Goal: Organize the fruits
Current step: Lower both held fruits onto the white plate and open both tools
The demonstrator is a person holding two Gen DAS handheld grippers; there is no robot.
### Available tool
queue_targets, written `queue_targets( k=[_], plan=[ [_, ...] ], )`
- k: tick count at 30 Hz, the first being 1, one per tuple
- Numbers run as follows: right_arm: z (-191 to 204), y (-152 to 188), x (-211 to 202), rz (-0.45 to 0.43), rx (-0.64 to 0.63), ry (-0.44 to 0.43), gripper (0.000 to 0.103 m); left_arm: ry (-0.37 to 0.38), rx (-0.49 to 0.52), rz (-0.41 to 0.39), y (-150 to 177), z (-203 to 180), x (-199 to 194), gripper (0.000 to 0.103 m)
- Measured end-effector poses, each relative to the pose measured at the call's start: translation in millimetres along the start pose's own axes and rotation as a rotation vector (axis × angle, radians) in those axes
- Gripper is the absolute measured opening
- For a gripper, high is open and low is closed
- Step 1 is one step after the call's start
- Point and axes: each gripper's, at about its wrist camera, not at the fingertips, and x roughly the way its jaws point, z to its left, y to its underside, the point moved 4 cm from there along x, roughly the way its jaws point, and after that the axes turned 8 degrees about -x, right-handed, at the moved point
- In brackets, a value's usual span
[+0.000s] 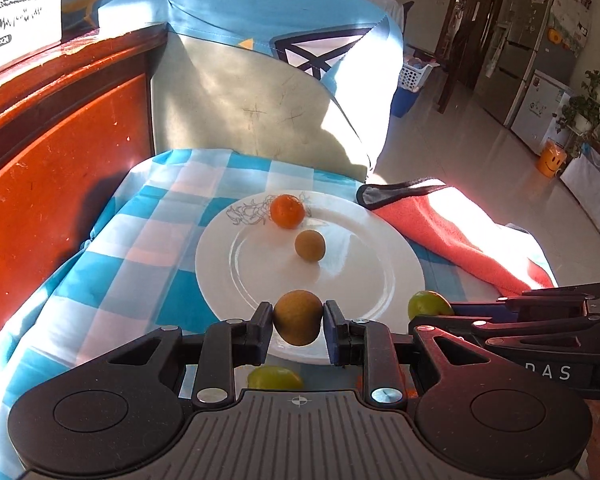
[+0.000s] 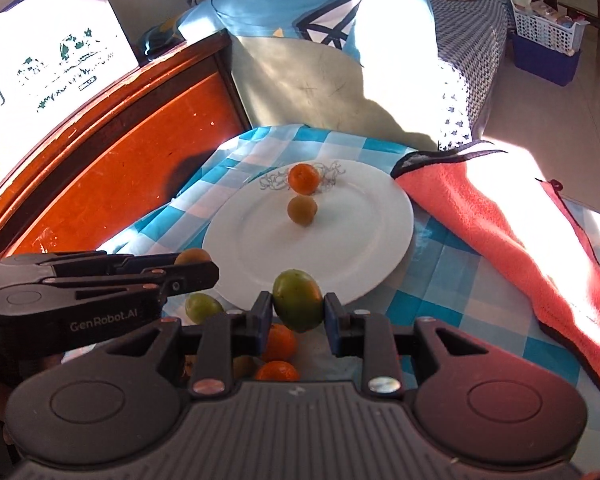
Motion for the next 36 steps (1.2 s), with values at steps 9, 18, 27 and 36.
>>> queue_targets(
  k=[9,18,27,36],
  plan=[
    [-17.3,-22.8,35.7,0.003,0.007,0.019,0.028,-0.017,0.009,0.008,-16.1,11.8,37.3,0.025],
    [-26.8,-35.2,61.6,0.012,0.032,0.028,0.028,-0.020,-0.017,0.022,-21.8,20.3,58.5,0.025],
    [-29.9,-35.8,69.6,0.010,0.035,0.042,0.031,-0.018,-0.013,0.007,-24.1,18.5,65.5,0.026],
    [-32.3,-37.2,65.2,-0.004,0.045,0.048,0.031,-0.005,-0.013,-0.027,-32.0,14.2,56.1,0.028]
  ],
)
